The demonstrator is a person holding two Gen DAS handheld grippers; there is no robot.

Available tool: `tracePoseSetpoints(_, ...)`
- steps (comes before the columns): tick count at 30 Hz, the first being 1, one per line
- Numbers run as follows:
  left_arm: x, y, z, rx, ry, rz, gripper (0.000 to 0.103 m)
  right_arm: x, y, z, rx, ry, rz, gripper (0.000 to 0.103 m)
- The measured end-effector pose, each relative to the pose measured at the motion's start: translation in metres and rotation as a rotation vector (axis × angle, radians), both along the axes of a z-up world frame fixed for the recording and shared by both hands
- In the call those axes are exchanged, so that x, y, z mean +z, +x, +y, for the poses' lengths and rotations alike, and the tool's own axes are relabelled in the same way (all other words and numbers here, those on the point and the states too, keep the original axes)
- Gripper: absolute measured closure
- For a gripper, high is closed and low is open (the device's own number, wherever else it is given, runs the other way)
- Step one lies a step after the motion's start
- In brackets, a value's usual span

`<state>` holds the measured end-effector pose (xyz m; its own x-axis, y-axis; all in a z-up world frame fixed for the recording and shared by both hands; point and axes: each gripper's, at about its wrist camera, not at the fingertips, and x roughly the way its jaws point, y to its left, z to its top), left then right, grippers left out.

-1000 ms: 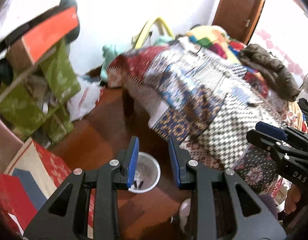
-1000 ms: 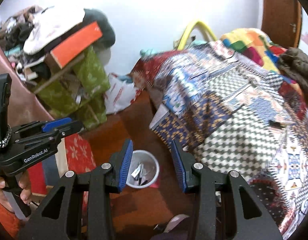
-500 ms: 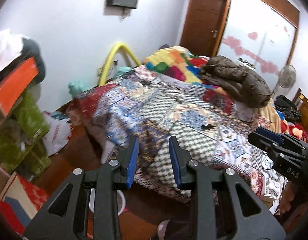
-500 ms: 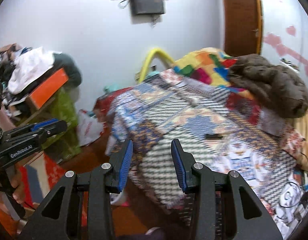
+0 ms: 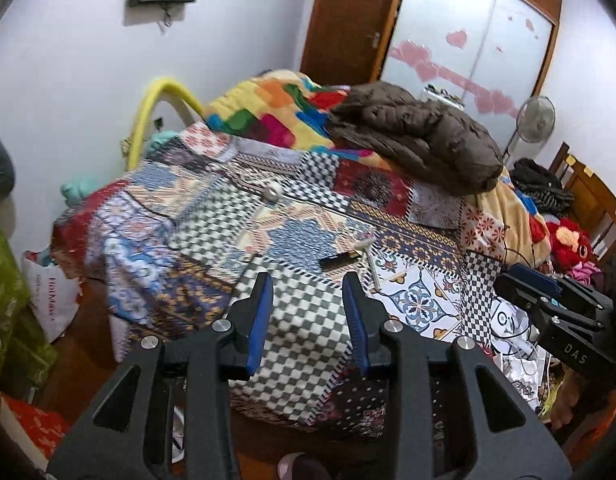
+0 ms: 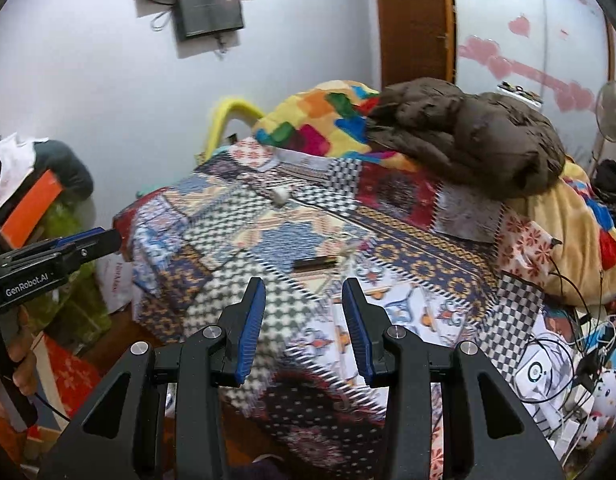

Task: Collect trash
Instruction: 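Move both tools back toward the bed, then grasp the white razor with right tool while left tool grasps black TRAINER box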

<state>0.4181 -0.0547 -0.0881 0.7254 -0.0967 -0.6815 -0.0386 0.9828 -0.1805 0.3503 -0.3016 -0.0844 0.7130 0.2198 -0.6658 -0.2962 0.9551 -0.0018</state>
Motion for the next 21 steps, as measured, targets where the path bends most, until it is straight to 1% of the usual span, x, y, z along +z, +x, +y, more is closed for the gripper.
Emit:
tracePoseSetpoints(3,-0.016,0.028,-0.017,-0.031,0.034,0.042,0.068,-0.008,0.015,-0.012,-0.028,0.004,0.011,0.066)
tracePoseSetpoints(7,-0.041,0.061,-0.035,-0.082,0.057,0.094,0.068,-0.022,0.036,-0.023,-0.047,0.014,0.041,0.066)
tracePoseSetpoints(12,-0.078,0.101,-0.046,-0.130,0.053,0.168,0.068,-0.049,0.065,-0.029,-0.059,-0.013,0.091,0.066)
tracePoseSetpoints(16,-0.113,0.137,-0.055,-0.165,0.058,0.251,0.068,-0.073,0.089,-0.031,-0.056,-0.009,0.146,0.066)
tracePoseSetpoints(19,-0.134,0.160,-0.057,-0.188,0.046,0.294,0.068,-0.090,0.104,-0.032,-0.051,-0.005,0.181,0.066)
tracePoseSetpoints(21,-0.146,0.174,-0.059,-0.204,0.057,0.315,0.068,-0.100,0.114,-0.032,-0.045,-0.005,0.199,0.066)
